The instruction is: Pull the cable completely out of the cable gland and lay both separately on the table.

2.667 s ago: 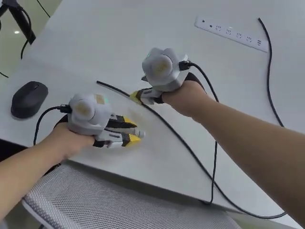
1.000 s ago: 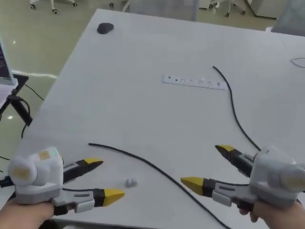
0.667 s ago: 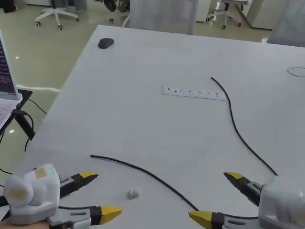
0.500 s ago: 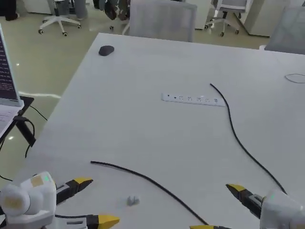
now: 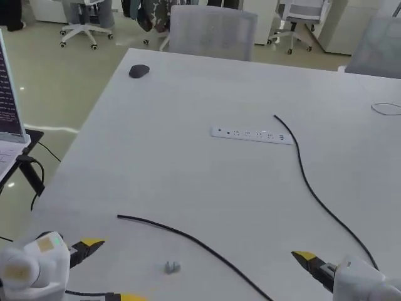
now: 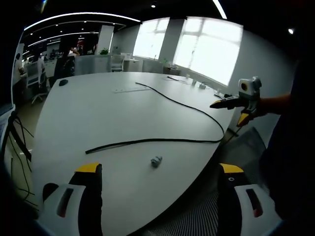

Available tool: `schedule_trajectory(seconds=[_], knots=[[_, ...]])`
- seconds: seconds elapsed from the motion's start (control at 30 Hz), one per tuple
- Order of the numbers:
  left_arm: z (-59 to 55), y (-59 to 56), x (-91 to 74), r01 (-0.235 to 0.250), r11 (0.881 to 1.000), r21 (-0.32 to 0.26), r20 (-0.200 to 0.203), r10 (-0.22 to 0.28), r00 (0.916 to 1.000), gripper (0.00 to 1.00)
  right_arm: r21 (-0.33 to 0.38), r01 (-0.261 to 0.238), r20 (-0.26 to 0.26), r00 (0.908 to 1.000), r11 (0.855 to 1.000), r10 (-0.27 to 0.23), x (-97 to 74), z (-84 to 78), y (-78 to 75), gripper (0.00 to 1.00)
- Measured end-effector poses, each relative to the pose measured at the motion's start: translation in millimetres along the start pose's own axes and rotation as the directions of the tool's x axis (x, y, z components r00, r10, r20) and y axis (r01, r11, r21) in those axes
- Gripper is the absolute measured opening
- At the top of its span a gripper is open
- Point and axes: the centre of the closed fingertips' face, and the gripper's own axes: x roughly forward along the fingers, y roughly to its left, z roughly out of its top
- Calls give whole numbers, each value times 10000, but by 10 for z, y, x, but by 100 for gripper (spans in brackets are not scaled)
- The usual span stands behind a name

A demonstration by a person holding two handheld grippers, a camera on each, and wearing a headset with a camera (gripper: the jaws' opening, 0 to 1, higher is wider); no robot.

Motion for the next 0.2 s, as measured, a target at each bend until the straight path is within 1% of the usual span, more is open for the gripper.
schedule_trajectory(seconds=[0.17, 0.2], knots=[[-19, 37, 8, -177, 9998, 2, -155, 177, 9997, 99, 94, -84, -349, 9994, 9999, 87, -14, -87, -12, 99], [-21, 30, 5, -191, 9998, 11, -163, 191, 9997, 99, 82, -86, -415, 9991, 9999, 89, -16, -104, -14, 99]])
